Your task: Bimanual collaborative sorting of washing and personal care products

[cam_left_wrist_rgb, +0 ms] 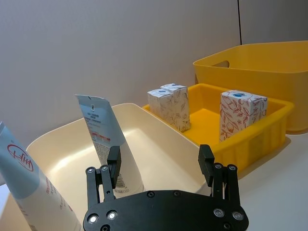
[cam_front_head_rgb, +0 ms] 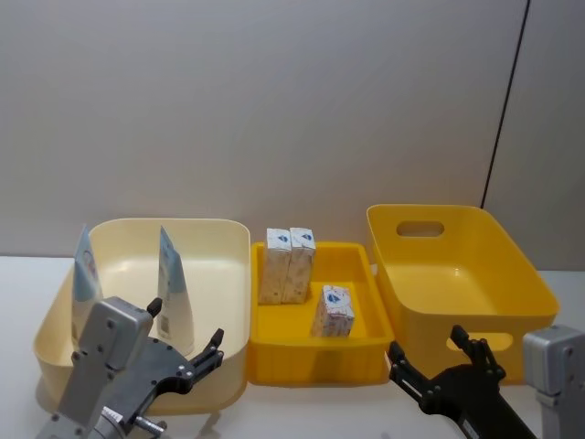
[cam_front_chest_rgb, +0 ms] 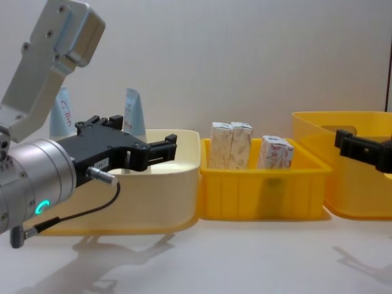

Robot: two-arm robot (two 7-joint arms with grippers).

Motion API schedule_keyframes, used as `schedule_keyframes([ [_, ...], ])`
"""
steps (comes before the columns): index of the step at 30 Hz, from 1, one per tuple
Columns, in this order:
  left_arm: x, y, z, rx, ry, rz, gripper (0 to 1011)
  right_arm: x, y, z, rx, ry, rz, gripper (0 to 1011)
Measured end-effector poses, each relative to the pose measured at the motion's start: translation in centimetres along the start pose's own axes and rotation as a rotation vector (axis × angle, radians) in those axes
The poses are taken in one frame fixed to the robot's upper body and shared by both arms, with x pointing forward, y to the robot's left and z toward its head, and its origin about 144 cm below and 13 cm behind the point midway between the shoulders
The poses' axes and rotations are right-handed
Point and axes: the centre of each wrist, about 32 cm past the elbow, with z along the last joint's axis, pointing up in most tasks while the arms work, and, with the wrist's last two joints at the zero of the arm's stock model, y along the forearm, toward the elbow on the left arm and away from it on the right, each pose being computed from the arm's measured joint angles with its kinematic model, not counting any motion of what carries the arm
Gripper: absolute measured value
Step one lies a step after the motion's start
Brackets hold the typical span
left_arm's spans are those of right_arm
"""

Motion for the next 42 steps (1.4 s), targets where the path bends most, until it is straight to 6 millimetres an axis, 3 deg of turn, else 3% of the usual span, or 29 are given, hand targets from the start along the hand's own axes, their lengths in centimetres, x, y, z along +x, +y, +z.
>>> schedule_keyframes([
  [42, 0.00, 0.00, 0.00, 0.000, 0.000, 0.000, 1003, 0.00, 0.00, 0.00, 0.000, 0.000, 0.000, 1001],
])
